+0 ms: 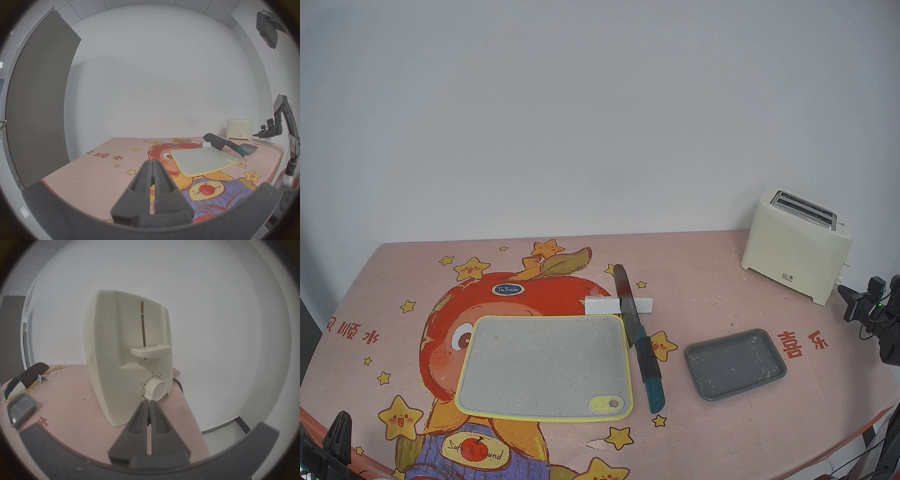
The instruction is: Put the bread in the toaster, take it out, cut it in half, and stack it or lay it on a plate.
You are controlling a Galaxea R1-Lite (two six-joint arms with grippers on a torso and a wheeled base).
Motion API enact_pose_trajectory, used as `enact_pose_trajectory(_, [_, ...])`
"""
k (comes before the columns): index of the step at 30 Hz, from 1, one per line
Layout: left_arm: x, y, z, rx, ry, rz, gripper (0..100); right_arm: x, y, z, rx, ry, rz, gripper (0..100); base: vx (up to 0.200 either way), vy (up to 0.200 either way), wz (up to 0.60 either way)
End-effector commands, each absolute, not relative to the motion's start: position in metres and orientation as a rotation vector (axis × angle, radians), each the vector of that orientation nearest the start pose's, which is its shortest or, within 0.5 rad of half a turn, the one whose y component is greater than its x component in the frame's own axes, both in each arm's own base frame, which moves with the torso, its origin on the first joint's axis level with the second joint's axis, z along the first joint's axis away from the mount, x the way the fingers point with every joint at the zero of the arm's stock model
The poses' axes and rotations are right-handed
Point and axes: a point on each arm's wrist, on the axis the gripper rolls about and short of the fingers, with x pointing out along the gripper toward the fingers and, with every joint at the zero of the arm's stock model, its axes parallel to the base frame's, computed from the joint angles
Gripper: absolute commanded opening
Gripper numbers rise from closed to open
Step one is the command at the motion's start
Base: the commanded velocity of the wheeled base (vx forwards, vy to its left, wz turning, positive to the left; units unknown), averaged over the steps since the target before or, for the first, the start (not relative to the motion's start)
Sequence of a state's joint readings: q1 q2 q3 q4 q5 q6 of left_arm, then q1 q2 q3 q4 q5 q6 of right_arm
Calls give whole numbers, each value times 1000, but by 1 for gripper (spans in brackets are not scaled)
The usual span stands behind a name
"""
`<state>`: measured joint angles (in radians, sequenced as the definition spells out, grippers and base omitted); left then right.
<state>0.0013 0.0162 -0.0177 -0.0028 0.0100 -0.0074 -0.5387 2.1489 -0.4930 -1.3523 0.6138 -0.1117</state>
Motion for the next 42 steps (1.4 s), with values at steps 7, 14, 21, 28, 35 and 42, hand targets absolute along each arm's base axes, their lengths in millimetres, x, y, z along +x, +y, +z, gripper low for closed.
enact_pose_trajectory(7, [-22,0,76,-8,5,11,0,280,-153,40,55,251,89,0,0,0,0])
enact_pose_trajectory(14, [-22,0,76,-8,5,11,0,281,-153,38,59,258,88,0,0,0,0])
enact_pose_trajectory(21, [-22,0,76,-8,5,12,0,281,-154,37,60,259,86,0,0,0,0])
enact_pose_trajectory(28, [-22,0,76,-8,5,12,0,279,-151,39,57,259,91,0,0,0,0])
enact_pose_trajectory(35, [-22,0,76,-8,5,12,0,277,-148,46,53,243,99,0,0,0,0])
enact_pose_trajectory(42, [-22,0,76,-8,5,12,0,280,-152,45,50,238,92,0,0,0,0])
